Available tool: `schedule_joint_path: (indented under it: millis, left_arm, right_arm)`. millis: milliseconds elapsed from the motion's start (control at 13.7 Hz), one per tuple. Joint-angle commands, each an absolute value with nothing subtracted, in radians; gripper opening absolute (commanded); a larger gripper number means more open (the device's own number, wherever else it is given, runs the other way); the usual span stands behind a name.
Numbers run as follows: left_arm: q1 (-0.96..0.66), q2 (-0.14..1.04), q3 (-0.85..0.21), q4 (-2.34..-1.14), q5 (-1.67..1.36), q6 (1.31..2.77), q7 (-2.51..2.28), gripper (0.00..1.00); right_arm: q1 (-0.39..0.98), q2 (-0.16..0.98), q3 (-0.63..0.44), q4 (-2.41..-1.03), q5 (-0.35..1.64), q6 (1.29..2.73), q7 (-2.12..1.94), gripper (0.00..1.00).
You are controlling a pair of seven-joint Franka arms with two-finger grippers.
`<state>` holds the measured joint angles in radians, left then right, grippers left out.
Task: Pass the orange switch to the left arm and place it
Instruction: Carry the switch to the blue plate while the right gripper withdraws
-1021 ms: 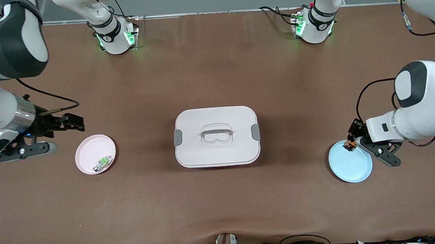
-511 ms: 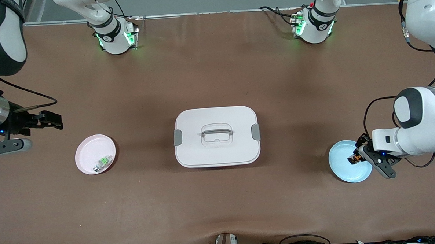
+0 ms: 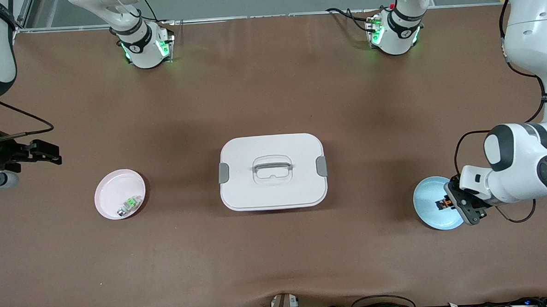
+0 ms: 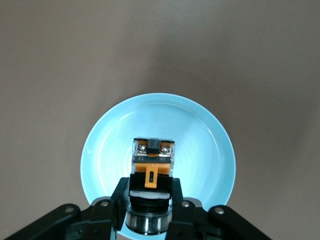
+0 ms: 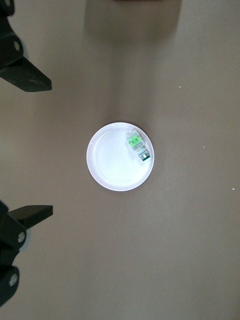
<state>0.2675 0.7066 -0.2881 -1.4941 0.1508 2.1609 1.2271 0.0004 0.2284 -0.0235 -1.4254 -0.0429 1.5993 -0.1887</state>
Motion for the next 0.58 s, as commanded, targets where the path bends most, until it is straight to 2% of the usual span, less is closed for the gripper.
schedule_joint_path:
  millis: [0, 511]
  left_arm:
    - [0.288, 0.716, -0.298, -1.514, 0.167, 2.197, 1.314, 0.0]
    - [0.339, 0.735, -0.299, -1.565, 0.164, 2.249, 1.494, 0.0]
  right_arm:
    - [-0.034, 0.15, -0.005, -1.519, -0.055, 1.623, -0.195, 1.0]
    - [-0.049, 0.114, -0.003, -1.572, -0.017, 1.618, -0.102, 1.0]
